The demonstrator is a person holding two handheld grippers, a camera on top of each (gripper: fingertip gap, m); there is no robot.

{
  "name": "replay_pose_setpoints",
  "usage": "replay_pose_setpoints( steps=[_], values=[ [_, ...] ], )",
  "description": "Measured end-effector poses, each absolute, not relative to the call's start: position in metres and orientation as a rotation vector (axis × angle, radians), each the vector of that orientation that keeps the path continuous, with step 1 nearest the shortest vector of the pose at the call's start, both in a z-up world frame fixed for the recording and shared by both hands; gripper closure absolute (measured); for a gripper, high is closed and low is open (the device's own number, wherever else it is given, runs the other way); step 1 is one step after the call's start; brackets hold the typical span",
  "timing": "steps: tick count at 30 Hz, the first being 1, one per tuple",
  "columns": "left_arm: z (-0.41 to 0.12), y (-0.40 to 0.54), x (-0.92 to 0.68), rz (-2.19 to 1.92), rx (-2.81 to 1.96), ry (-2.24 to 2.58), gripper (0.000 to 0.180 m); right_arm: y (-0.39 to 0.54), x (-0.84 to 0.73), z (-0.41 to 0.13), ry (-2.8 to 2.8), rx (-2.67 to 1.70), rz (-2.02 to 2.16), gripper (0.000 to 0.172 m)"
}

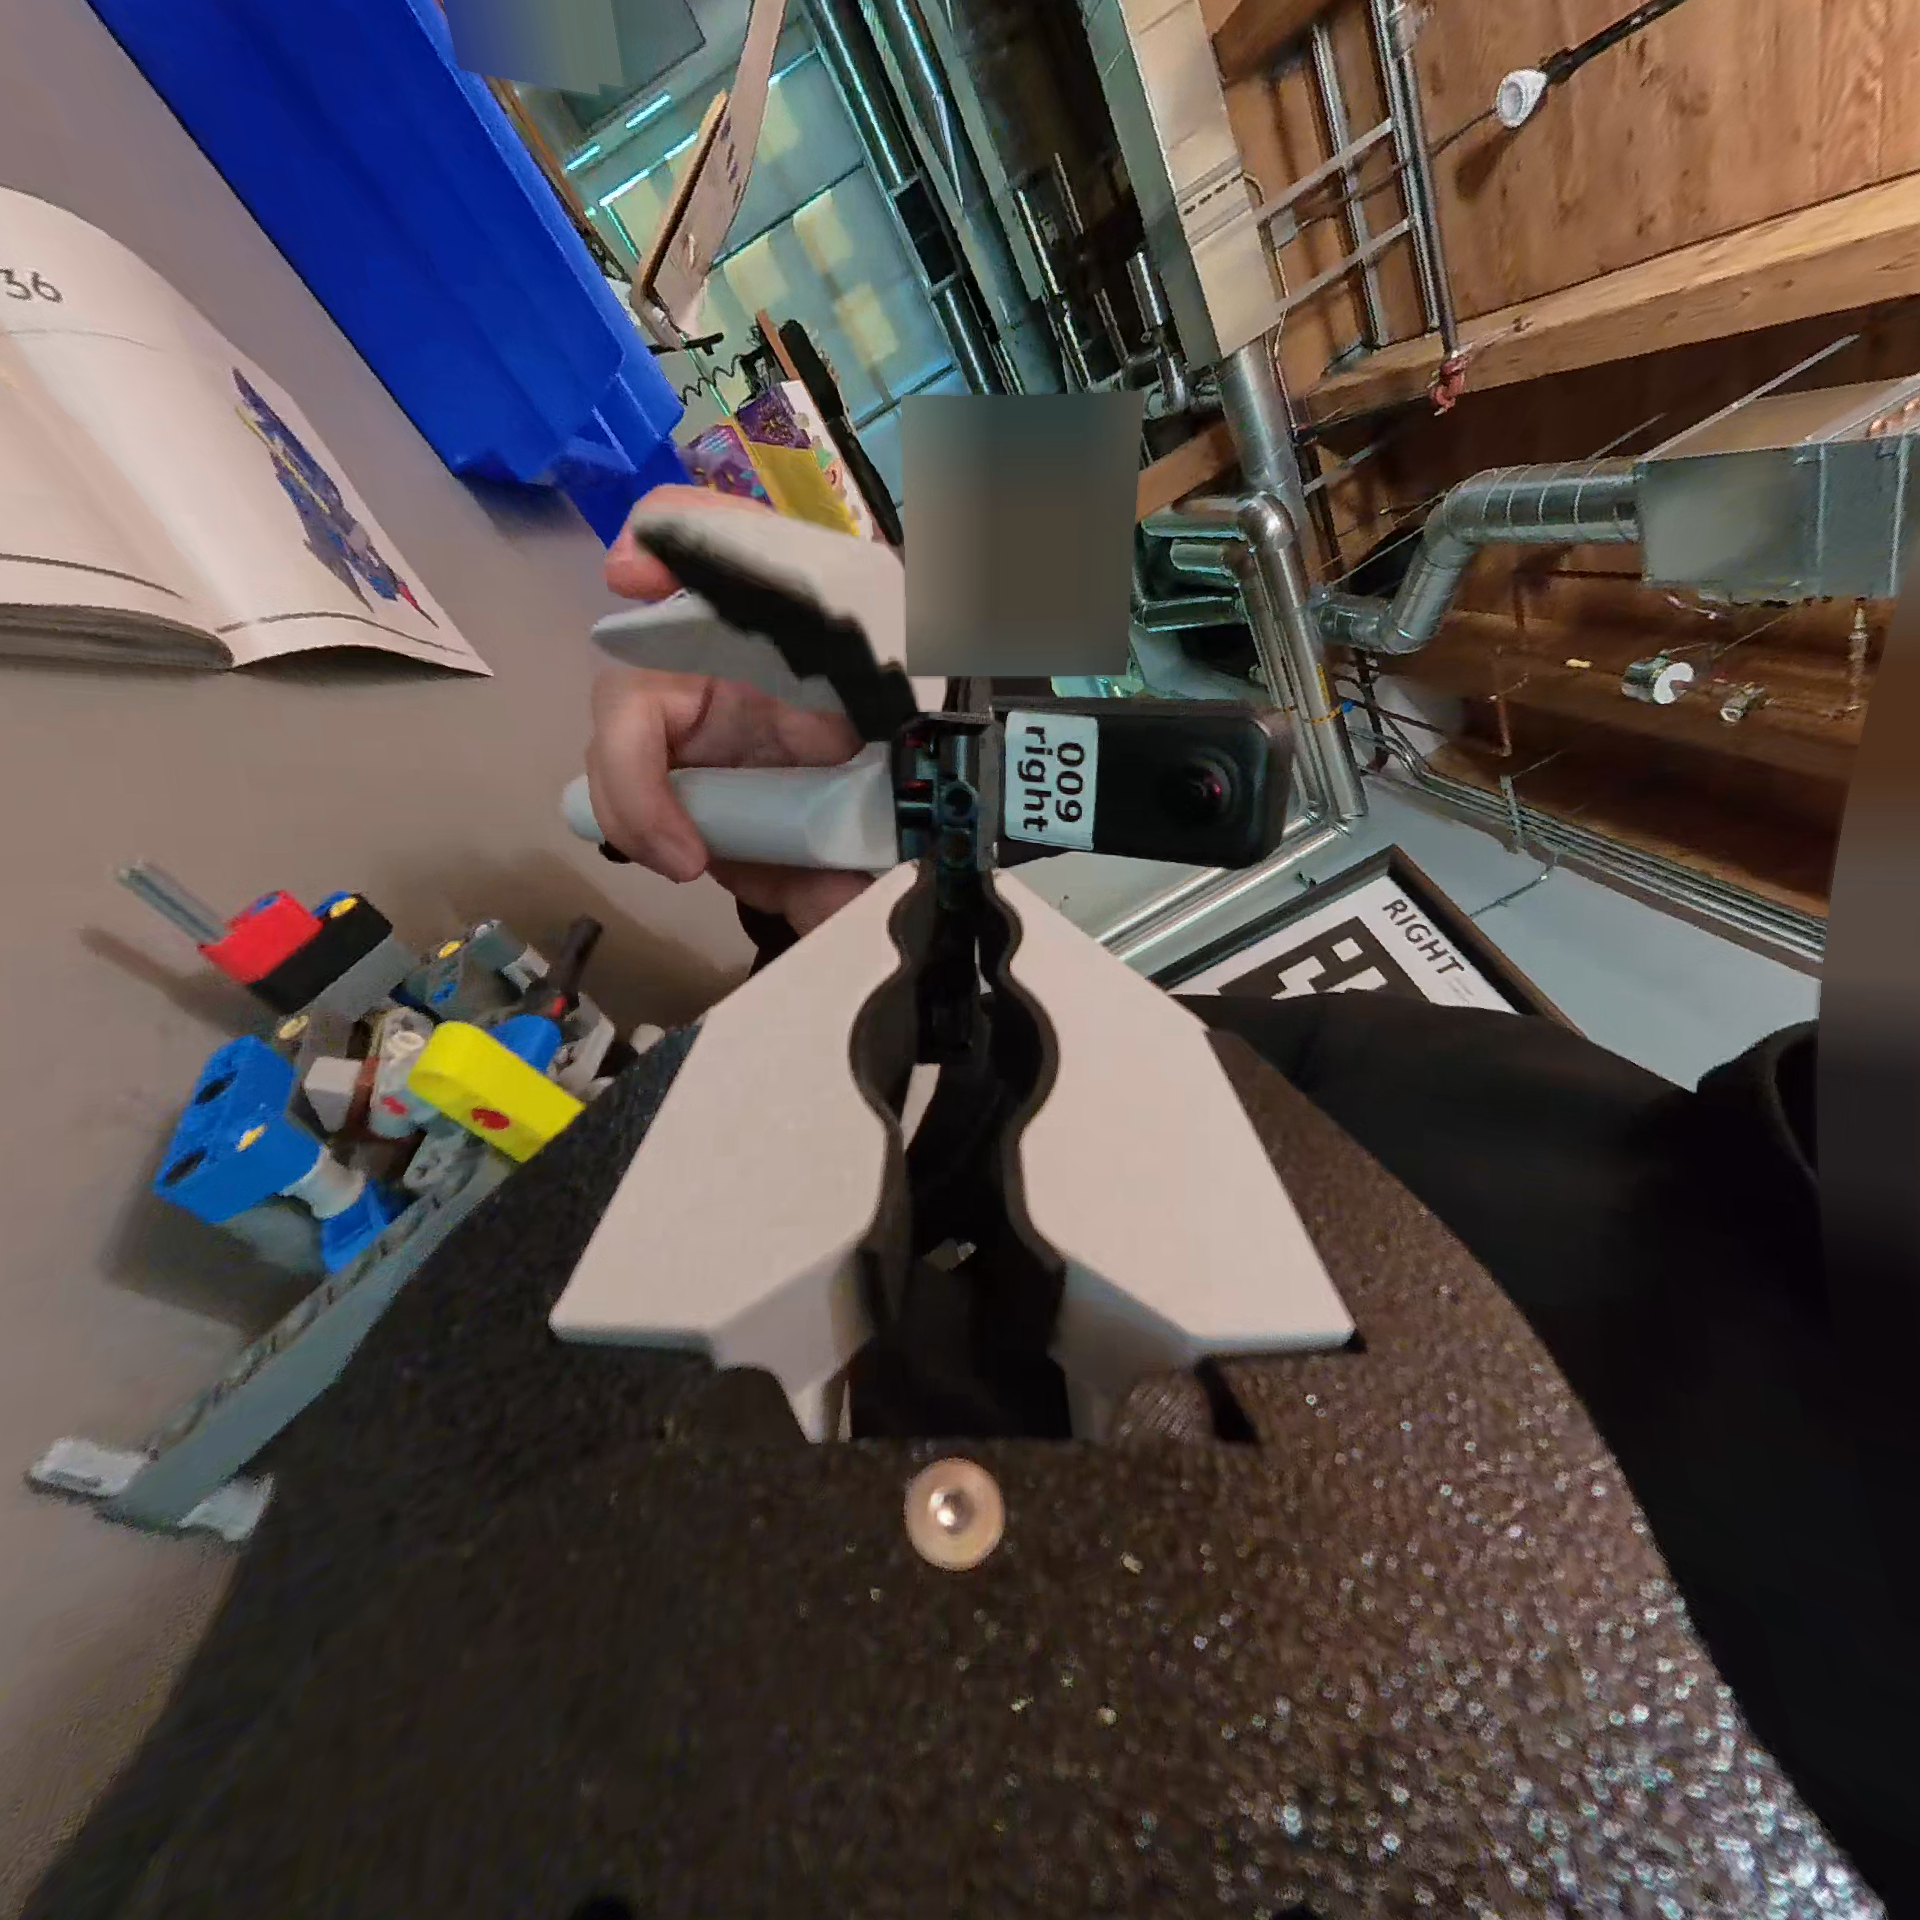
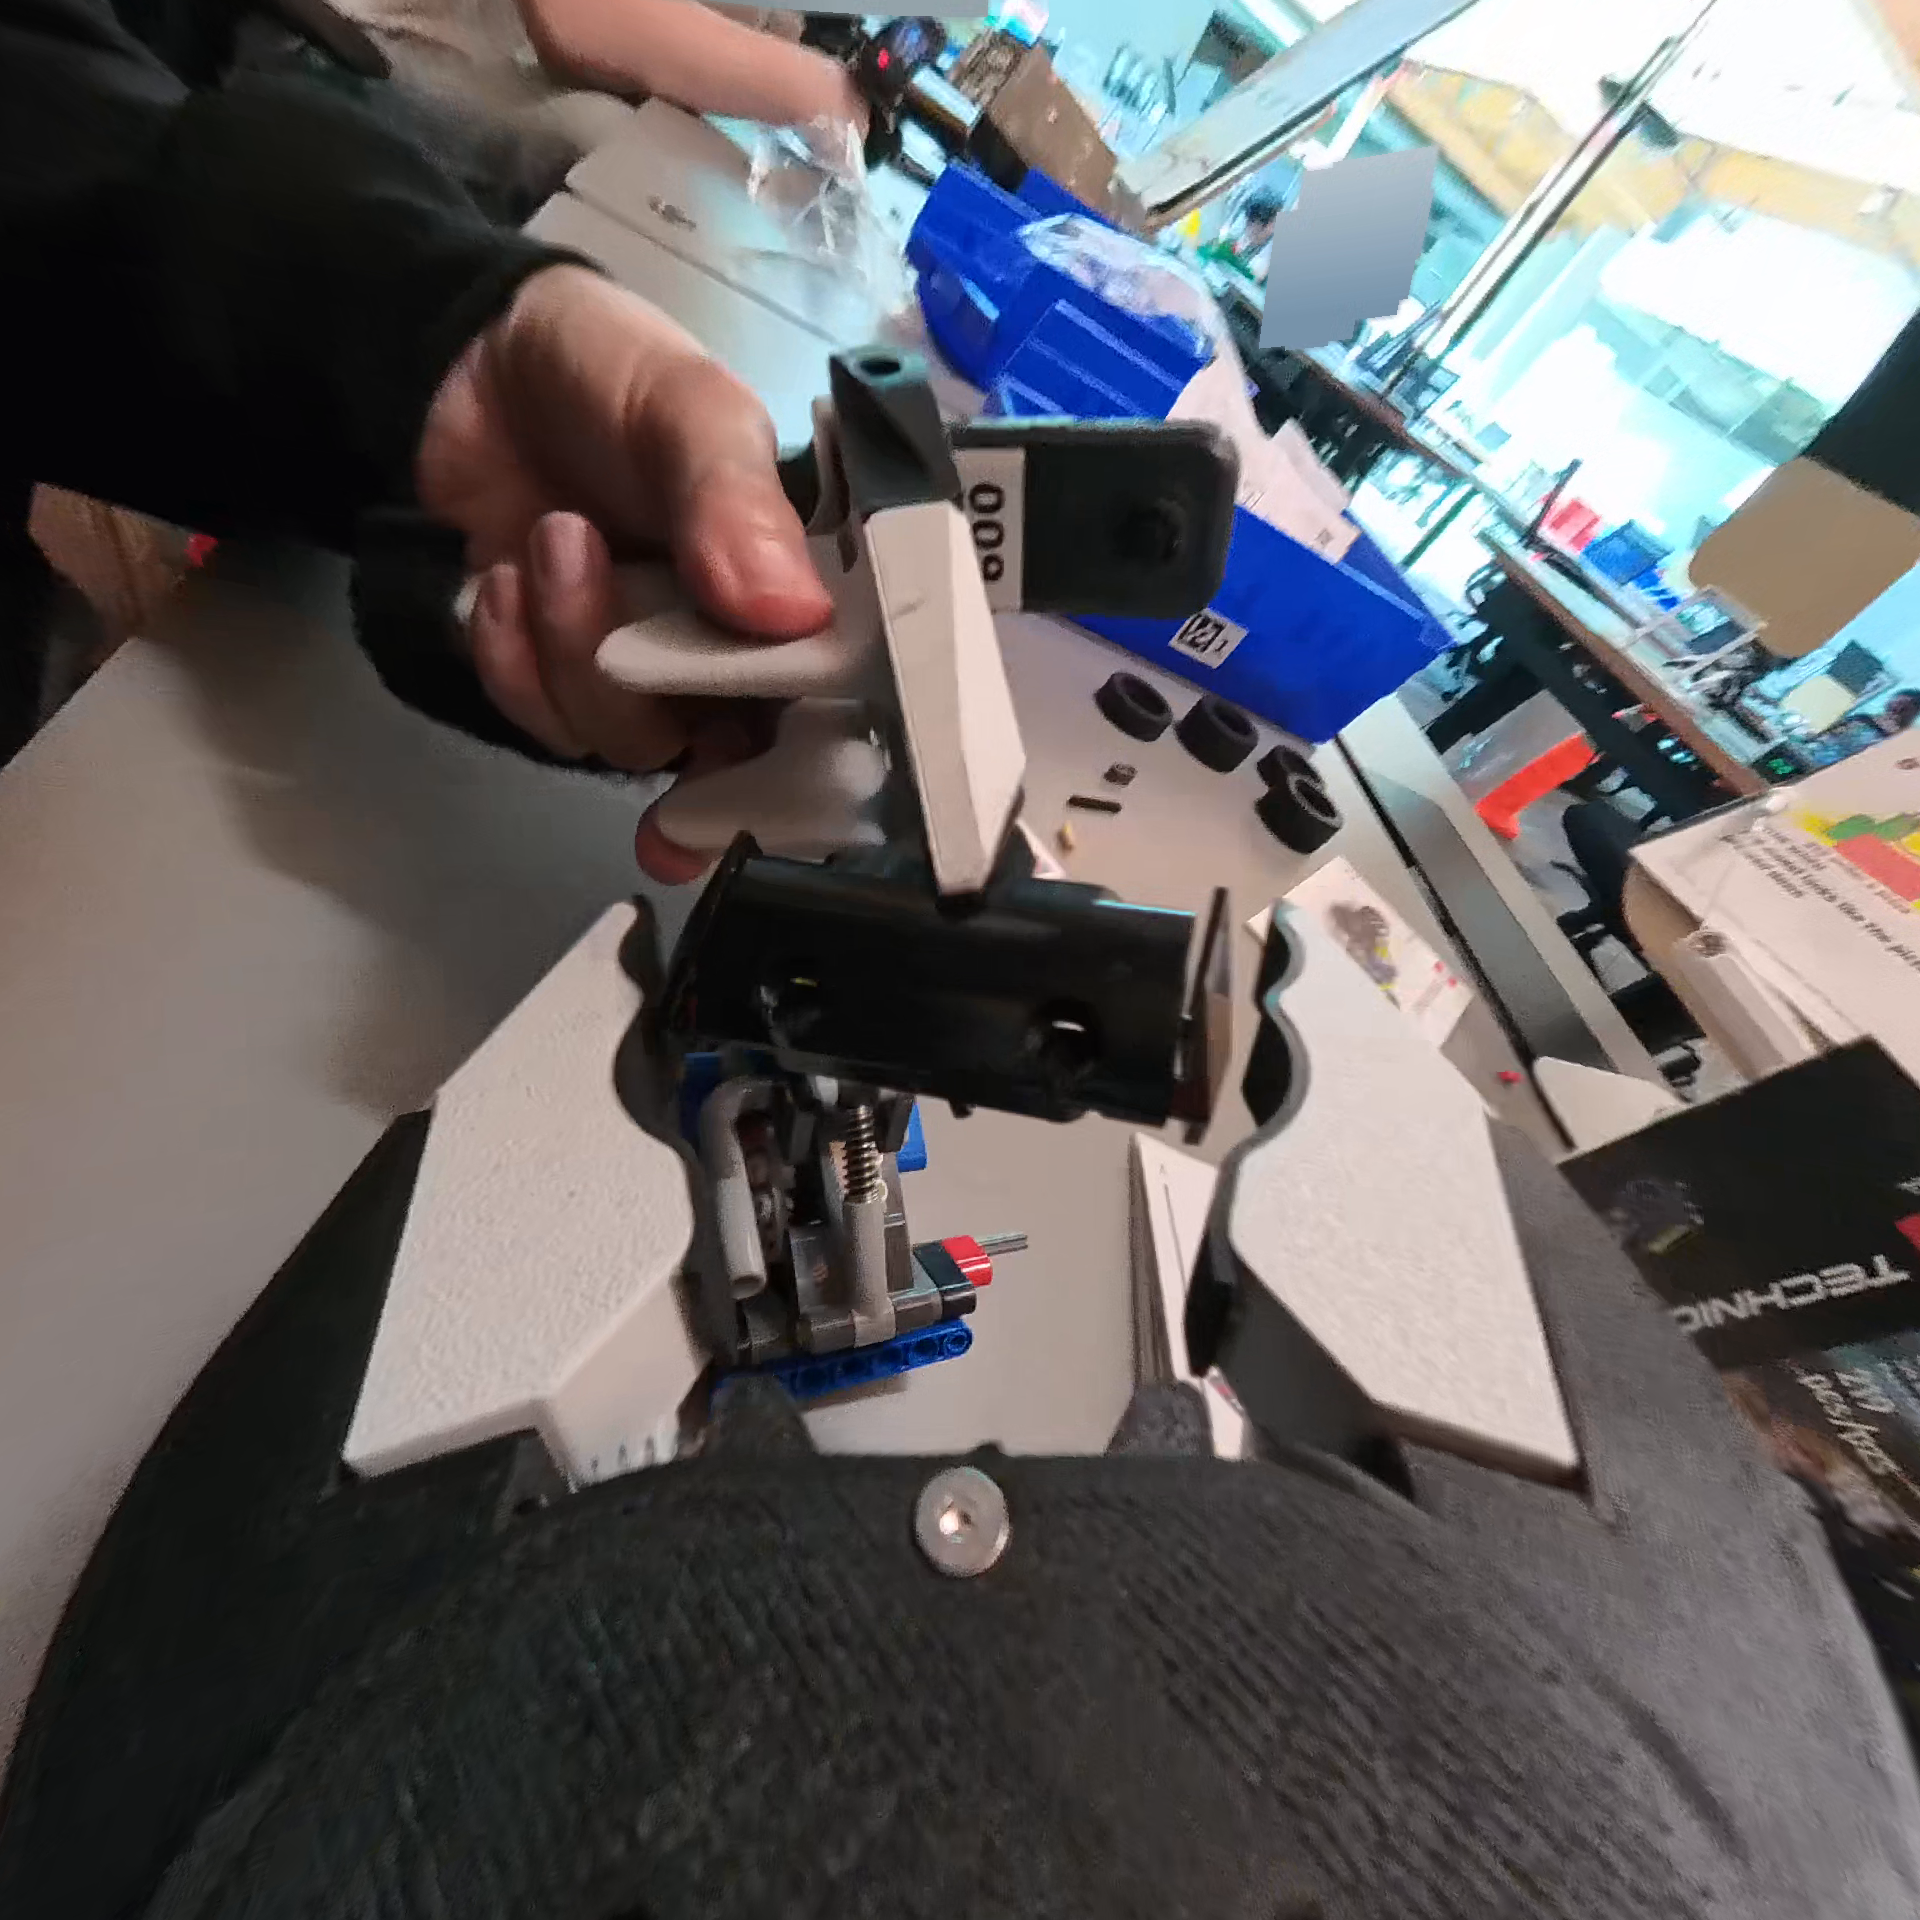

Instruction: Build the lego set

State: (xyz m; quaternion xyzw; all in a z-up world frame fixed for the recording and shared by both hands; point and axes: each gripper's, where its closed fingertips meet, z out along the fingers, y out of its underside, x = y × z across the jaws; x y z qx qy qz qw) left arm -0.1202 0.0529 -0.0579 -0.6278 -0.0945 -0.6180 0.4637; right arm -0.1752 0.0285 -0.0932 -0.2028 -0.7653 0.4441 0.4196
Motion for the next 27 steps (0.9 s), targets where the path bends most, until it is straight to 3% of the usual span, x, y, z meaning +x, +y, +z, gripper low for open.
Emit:
replay_pose_setpoints(
  steps=[15,17,27],
  values=[
    [-0.059,0.058,-0.126,-1.408,-1.558,-0.29,0.177,0.032,-0.177,-0.091,-1.87,-0.537,1.105,0.072],
    [-0.057,0.058,-0.124,-1.409,-1.559,-0.288,0.177,0.034,-0.179,-0.089,-1.849,-0.532,1.078,0.08],
    [-0.06,0.058,-0.127,-1.394,-1.566,-0.294,0.176,0.038,-0.18,-0.096,-1.91,-0.614,1.023,0.081]
  ],
)
